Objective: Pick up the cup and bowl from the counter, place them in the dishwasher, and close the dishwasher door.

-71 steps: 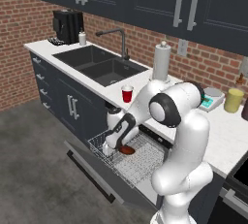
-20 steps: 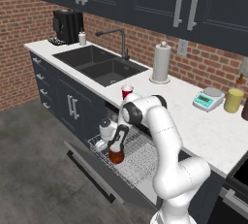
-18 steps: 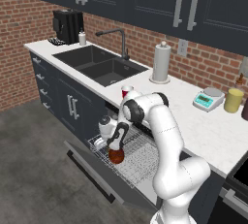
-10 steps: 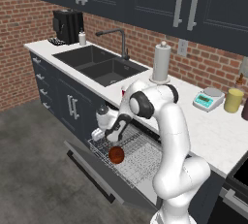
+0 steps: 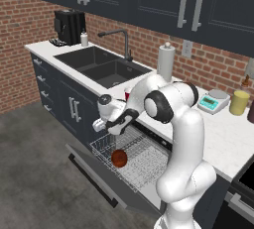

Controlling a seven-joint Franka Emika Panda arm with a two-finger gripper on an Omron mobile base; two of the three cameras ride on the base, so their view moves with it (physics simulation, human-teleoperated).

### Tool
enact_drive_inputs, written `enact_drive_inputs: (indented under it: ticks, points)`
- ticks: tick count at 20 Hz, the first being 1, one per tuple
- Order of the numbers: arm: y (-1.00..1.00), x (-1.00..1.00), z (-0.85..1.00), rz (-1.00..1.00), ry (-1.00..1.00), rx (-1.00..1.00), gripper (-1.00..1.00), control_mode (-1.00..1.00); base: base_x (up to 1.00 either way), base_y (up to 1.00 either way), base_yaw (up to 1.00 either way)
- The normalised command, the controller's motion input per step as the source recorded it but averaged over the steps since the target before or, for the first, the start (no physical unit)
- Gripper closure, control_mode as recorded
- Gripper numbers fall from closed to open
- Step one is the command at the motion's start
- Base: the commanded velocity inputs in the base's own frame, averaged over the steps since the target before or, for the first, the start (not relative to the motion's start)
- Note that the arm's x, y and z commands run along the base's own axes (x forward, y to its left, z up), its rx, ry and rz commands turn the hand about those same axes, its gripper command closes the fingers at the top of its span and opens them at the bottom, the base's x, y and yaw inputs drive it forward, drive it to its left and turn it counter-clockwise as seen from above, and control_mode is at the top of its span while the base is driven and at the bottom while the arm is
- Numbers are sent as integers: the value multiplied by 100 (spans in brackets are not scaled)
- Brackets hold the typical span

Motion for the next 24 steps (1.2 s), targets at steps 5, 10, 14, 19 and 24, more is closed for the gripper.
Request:
enact_drive_inputs:
  ticks: [5,10,14,19,24]
  points:
    - [0,3,100,2,0,-5,-100,-100,0,0,0]
    - [-1,13,100,0,0,-10,-100,-100,0,0,0]
    - [-27,7,98,0,3,-15,-100,-100,0,0,0]
    - [-54,6,58,2,1,-24,-100,-100,0,0,0]
    - [-62,32,-6,4,15,-23,-100,-100,0,0,0]
